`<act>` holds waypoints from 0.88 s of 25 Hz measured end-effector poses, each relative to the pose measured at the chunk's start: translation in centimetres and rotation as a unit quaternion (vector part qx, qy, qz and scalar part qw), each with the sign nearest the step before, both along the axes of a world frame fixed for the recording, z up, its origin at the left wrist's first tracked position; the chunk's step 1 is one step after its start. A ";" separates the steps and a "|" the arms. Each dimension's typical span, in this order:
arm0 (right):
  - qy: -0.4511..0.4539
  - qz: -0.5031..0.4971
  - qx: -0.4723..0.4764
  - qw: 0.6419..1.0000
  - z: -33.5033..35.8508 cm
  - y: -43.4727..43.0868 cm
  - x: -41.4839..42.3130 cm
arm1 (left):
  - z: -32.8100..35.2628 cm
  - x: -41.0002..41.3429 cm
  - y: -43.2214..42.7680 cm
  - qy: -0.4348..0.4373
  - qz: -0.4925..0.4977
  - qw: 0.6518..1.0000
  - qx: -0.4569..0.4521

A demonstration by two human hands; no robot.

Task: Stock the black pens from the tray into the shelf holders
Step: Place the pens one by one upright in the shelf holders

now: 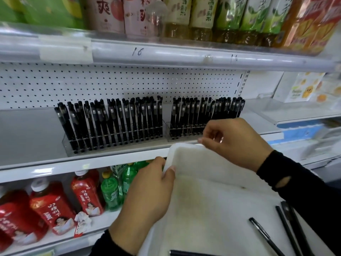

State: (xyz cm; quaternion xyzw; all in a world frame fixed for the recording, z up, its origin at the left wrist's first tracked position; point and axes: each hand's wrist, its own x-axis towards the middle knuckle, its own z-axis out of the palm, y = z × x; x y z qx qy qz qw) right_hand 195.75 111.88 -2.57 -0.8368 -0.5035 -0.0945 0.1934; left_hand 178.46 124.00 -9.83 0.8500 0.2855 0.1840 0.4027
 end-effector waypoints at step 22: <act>0.113 -0.058 -0.502 0.855 -3.8 -4.8 -1.1 | 0.6 -1.1 2.2 -0.012 0.075 0.997 -0.021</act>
